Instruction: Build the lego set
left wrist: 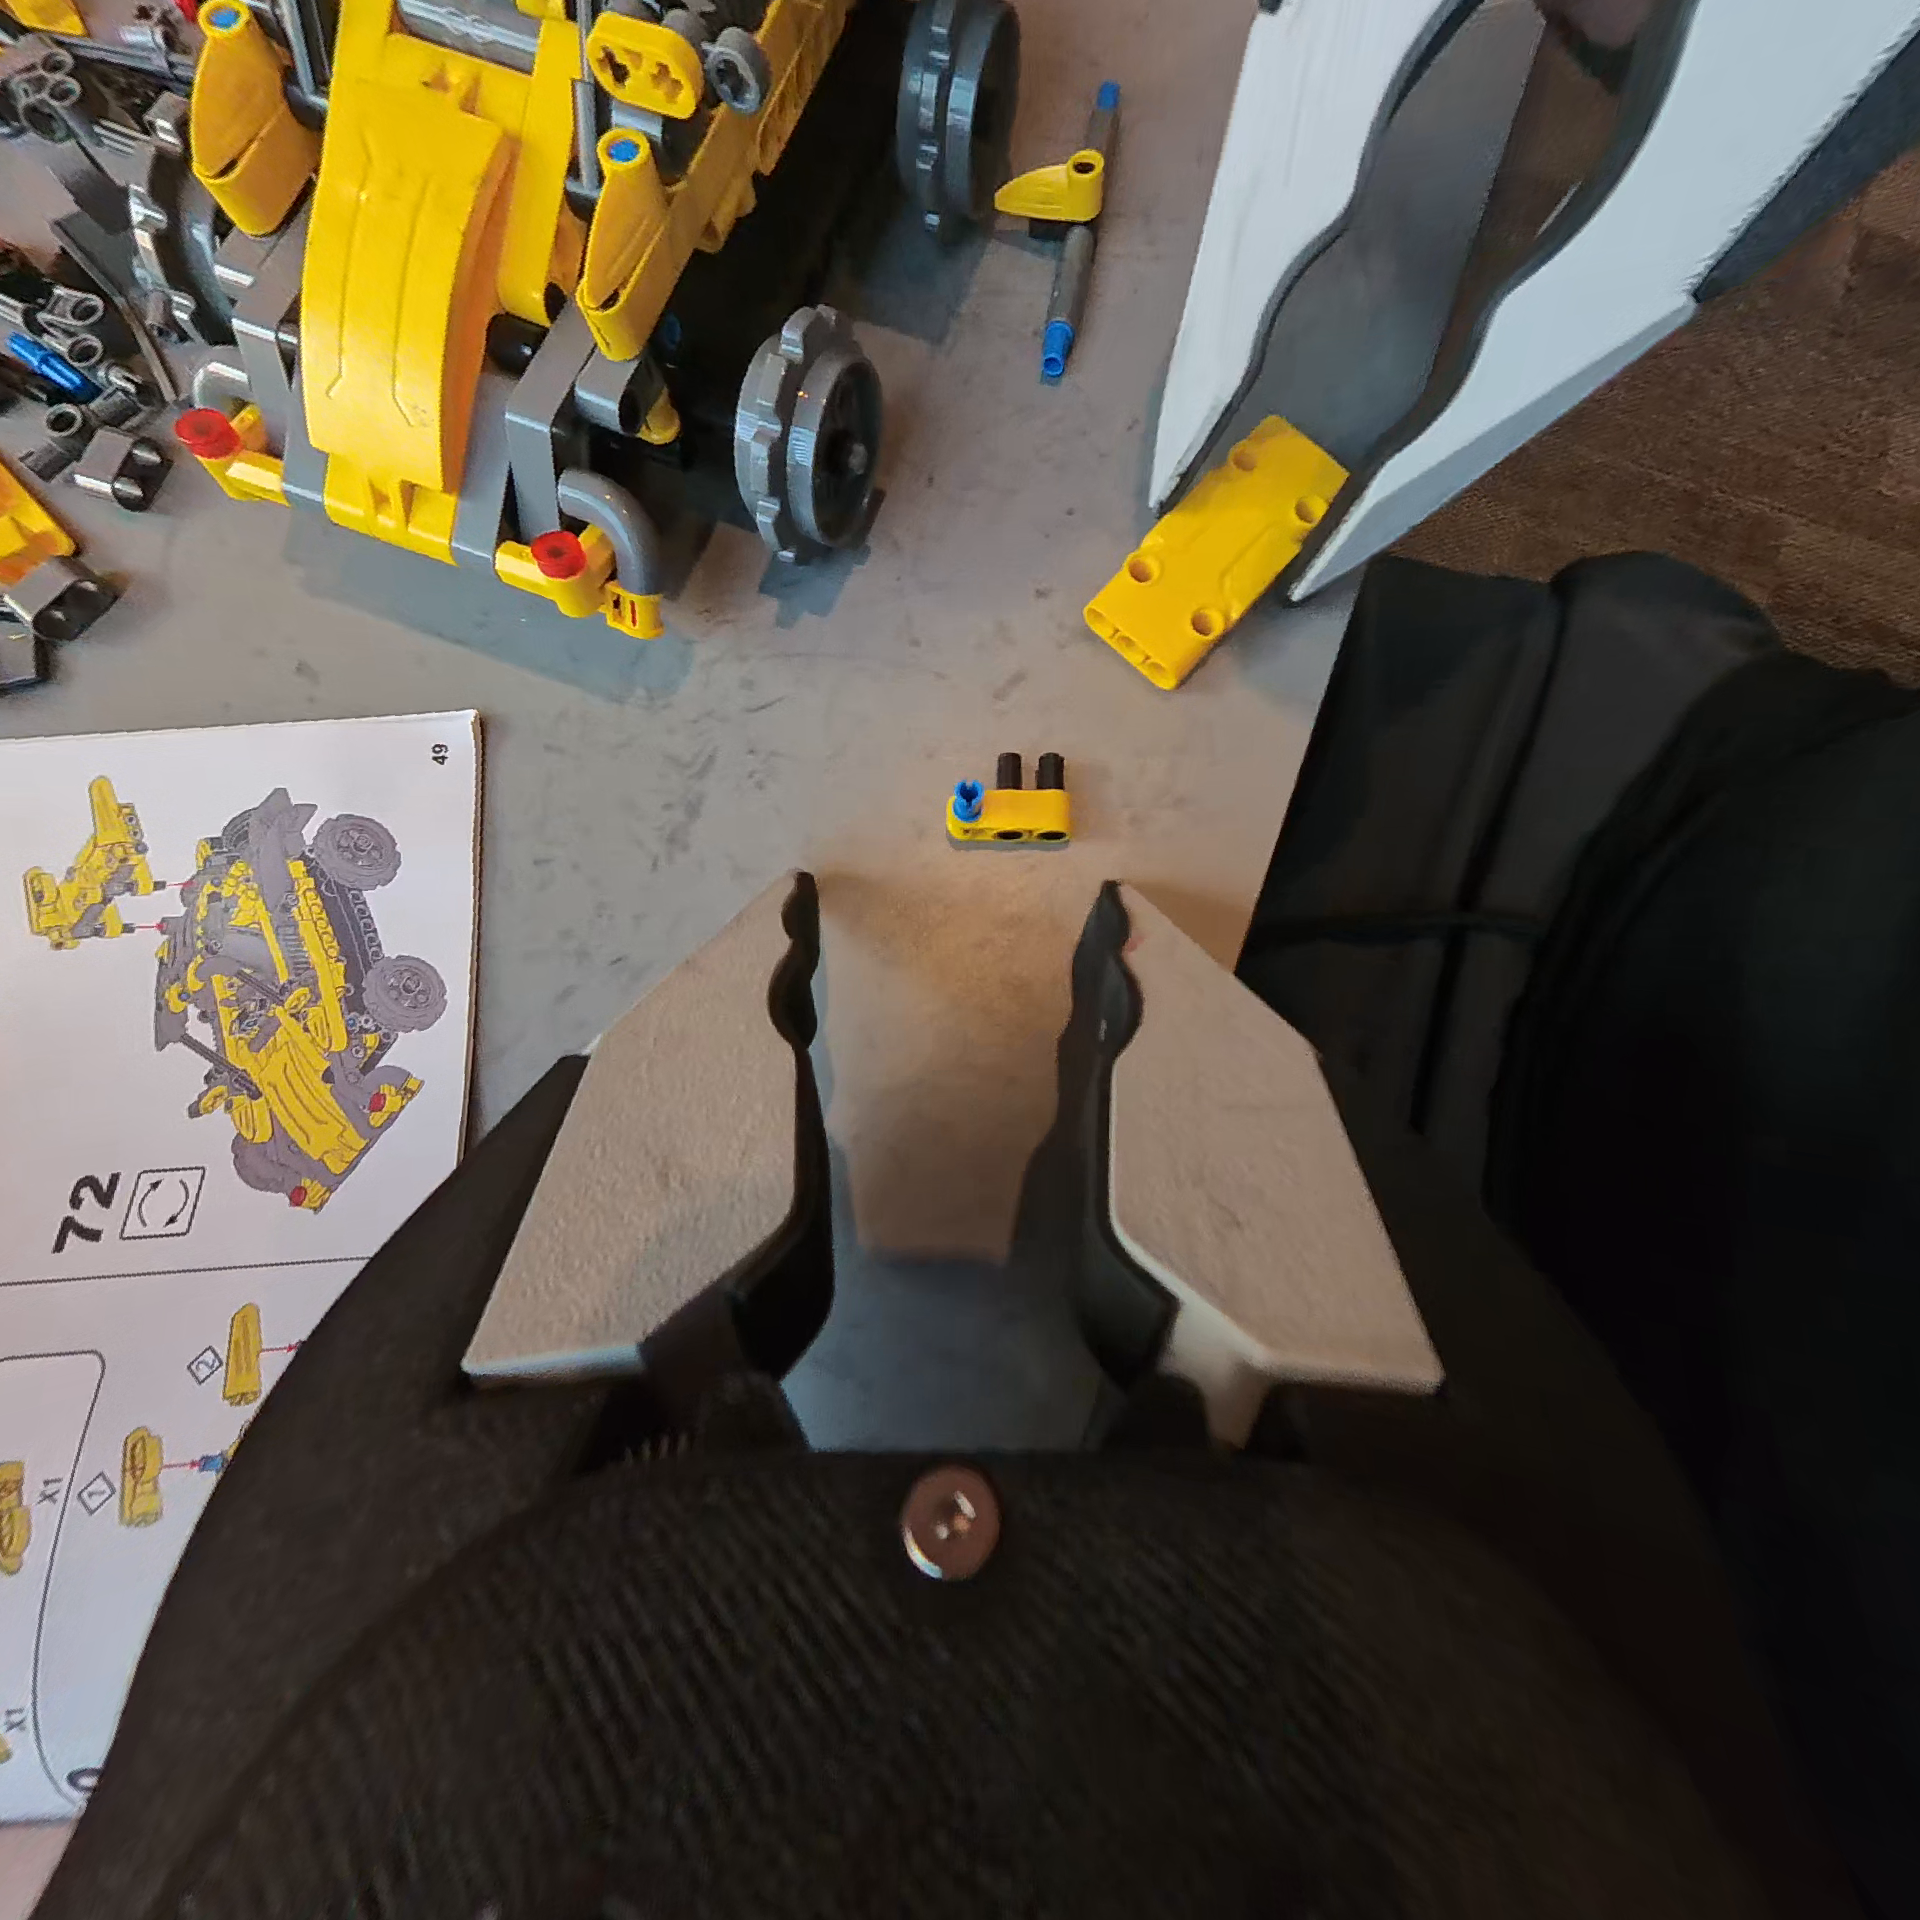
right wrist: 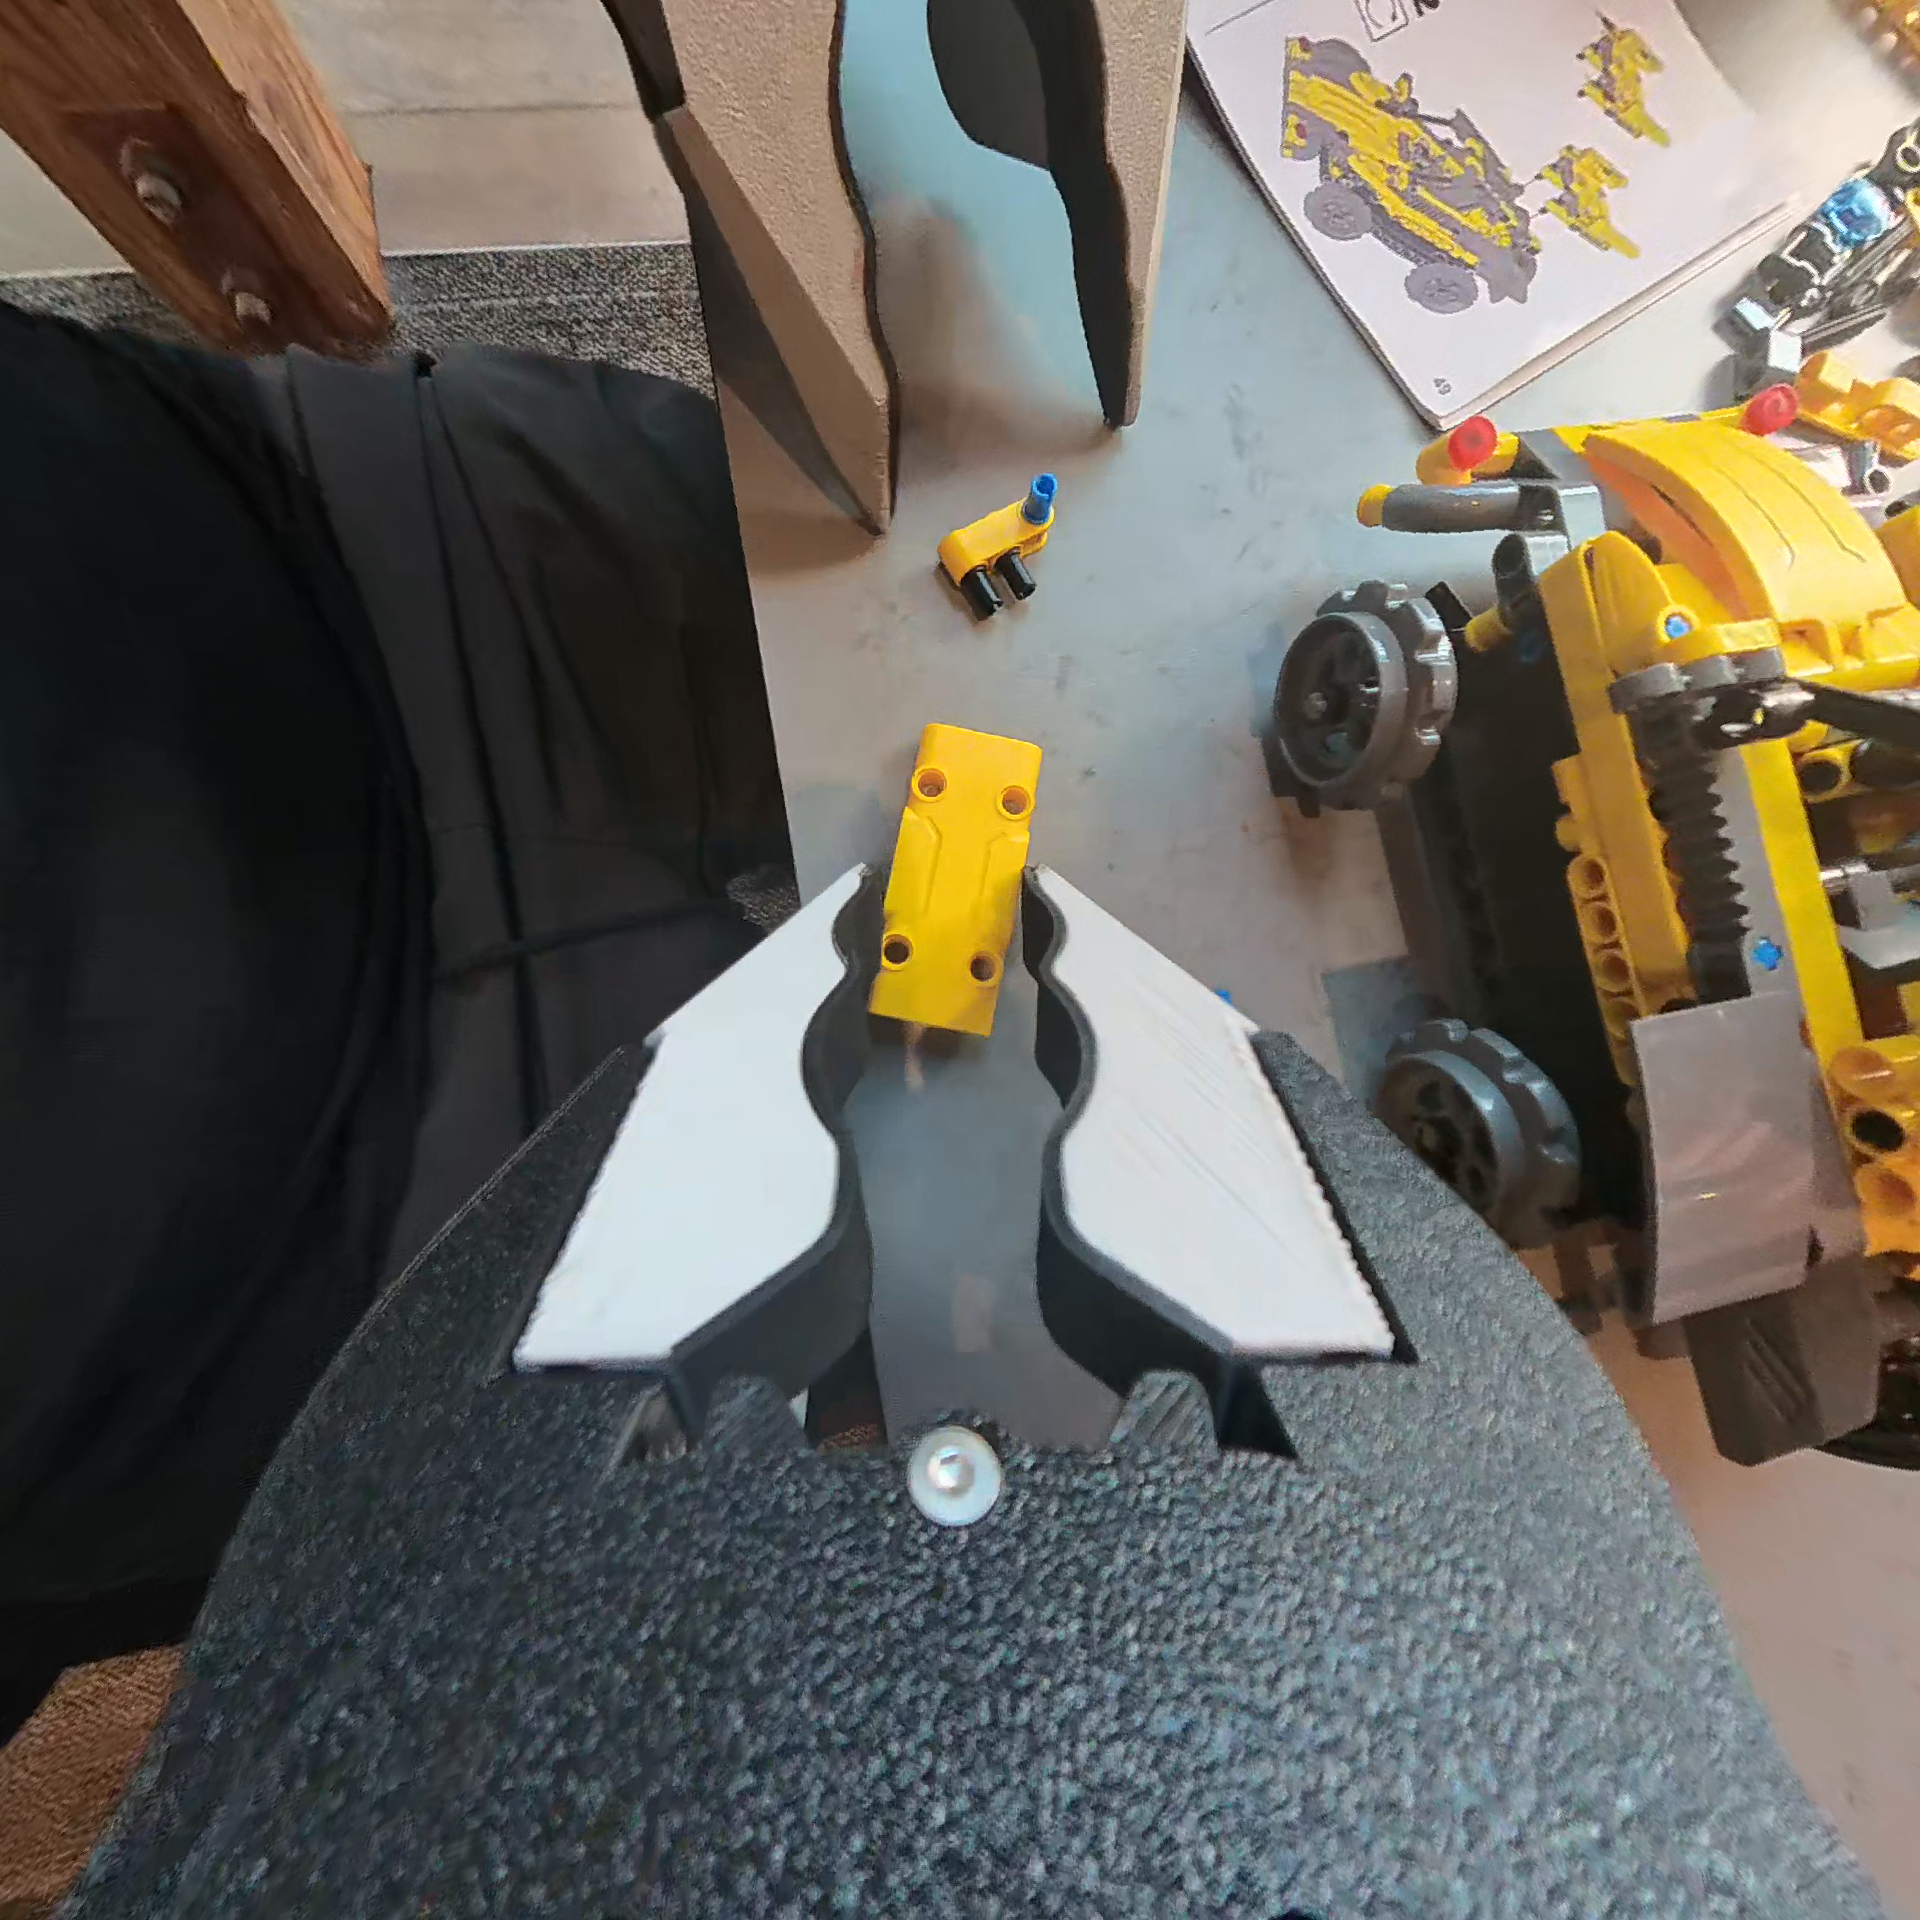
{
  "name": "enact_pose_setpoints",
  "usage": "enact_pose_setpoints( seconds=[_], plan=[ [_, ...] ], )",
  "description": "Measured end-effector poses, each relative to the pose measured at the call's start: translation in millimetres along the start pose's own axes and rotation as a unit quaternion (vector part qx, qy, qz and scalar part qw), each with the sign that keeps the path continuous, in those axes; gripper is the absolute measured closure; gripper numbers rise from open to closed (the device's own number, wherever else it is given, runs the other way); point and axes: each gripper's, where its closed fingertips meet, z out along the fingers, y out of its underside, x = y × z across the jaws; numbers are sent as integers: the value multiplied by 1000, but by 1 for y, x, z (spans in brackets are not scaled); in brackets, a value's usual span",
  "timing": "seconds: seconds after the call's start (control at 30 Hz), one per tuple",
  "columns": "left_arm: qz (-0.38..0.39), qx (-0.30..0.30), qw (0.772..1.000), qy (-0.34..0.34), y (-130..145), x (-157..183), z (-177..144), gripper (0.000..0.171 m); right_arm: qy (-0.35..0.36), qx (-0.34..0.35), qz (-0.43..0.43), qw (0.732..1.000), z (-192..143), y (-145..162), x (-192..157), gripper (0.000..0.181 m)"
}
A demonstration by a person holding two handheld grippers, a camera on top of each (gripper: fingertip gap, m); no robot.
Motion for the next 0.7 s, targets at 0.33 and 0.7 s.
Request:
enact_pose_setpoints(
  seconds=[0.33, 0.7],
  plan=[
    [4, 7, 1000, 3, 3, 0, -3, 119, -4, 2, -18, 1000, -1, 0, 3, 153],
    [36, 9, 999, 33, -3, 9, 2, 127, -27, 4, -25, 999, 0, 0, 0, 154]
  ],
)
